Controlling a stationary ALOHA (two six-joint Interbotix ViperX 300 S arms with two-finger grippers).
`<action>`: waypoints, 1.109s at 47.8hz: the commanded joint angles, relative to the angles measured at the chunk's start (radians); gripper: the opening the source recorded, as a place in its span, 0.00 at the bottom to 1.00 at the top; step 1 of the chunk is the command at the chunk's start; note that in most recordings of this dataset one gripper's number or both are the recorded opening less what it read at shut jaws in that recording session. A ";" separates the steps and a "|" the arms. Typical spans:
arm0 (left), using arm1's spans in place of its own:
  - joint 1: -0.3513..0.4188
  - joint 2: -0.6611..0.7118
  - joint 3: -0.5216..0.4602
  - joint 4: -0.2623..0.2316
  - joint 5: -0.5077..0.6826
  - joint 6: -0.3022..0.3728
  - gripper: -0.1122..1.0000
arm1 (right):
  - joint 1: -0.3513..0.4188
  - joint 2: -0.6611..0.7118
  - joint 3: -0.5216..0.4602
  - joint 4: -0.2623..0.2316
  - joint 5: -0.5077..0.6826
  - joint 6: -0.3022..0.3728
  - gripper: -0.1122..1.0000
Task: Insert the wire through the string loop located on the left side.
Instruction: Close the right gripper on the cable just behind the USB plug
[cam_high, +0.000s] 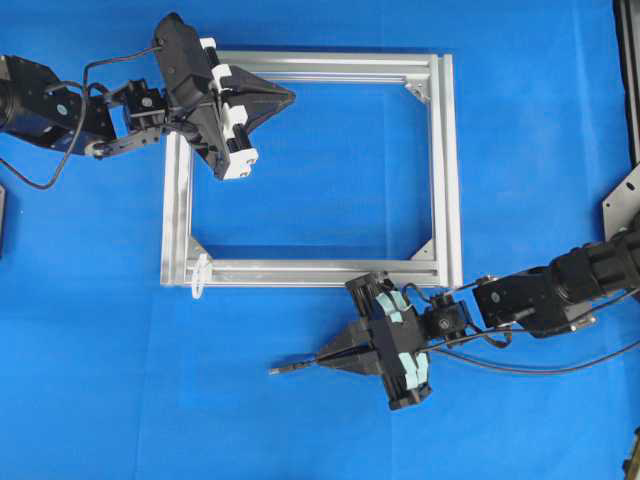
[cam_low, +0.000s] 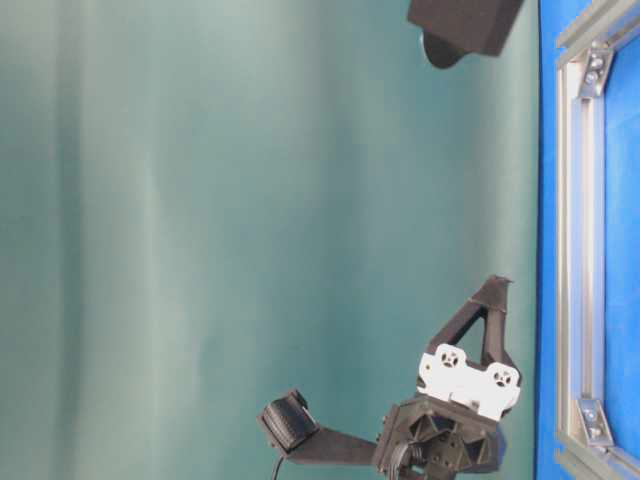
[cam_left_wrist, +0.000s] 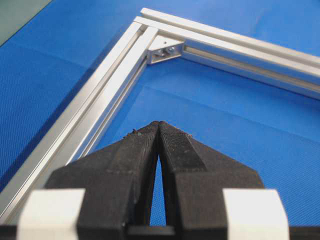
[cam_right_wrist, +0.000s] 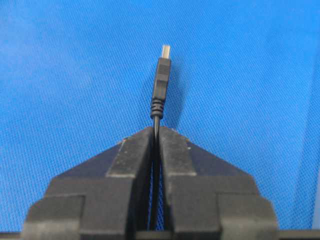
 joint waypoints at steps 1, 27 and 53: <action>-0.005 -0.029 -0.005 0.003 -0.006 -0.002 0.10 | 0.002 -0.015 -0.012 0.002 -0.008 -0.002 0.10; -0.005 -0.031 -0.006 0.002 -0.006 -0.002 0.10 | 0.003 -0.103 0.002 0.000 0.040 0.003 0.10; -0.005 -0.029 -0.006 0.002 -0.005 -0.008 0.10 | 0.003 -0.265 -0.005 -0.003 0.212 -0.002 0.10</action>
